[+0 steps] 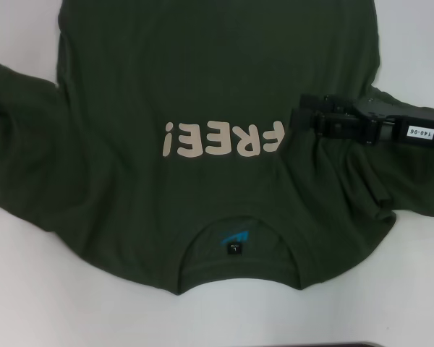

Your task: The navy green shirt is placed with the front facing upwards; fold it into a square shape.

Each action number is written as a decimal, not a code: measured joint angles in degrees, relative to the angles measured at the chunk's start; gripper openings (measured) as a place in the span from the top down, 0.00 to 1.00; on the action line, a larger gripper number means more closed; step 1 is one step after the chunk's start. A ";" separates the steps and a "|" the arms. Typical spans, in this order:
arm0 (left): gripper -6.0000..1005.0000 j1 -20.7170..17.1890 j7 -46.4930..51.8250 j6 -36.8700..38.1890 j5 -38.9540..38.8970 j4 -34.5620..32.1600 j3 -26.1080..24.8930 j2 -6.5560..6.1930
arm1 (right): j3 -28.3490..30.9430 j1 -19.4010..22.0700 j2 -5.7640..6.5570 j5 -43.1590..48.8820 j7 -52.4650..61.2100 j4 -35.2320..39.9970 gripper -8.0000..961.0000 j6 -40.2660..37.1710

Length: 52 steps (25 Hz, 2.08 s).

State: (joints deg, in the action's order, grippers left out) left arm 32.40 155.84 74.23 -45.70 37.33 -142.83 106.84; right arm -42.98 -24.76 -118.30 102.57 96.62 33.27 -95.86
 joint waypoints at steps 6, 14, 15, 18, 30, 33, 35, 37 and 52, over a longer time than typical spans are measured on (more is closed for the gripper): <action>0.99 1.18 0.34 -1.04 0.00 0.03 0.02 -1.72 | 0.00 -0.11 0.00 0.00 0.25 0.04 0.02 0.05; 0.99 1.34 2.25 -1.21 1.29 0.81 0.03 -2.31 | 0.00 -0.14 0.06 0.00 0.81 0.05 0.02 0.07; 0.99 1.35 2.26 -0.85 1.23 0.88 0.01 -2.29 | 0.00 -0.16 0.07 0.00 0.82 0.05 0.02 0.07; 0.99 1.66 2.27 2.32 0.75 1.25 -1.05 -1.82 | 0.00 -0.25 0.08 -0.01 0.83 0.05 0.02 0.11; 0.99 5.15 2.70 8.63 0.70 3.71 -4.38 5.11 | -0.43 -0.36 0.22 0.05 0.84 0.05 0.02 1.13; 0.99 6.34 2.94 8.37 0.70 3.76 -4.35 6.59 | -0.48 -0.22 0.25 0.10 0.75 0.04 0.03 1.13; 0.99 7.18 2.95 7.73 0.71 3.74 -4.19 7.41 | -0.51 -0.13 0.26 0.11 0.71 -0.02 0.03 1.13; 0.99 8.01 2.95 6.22 0.70 3.44 -3.83 8.16 | -0.53 -0.06 0.26 0.12 0.68 -0.11 0.03 1.13; 0.94 10.17 0.04 -2.63 0.72 0.14 -0.65 12.12 | -0.47 0.48 0.21 0.79 0.81 -0.54 0.03 1.13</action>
State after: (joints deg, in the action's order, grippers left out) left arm 42.57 155.87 71.59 -44.98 37.47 -143.48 118.96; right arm -43.44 -24.28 -118.09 103.36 97.44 32.73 -94.73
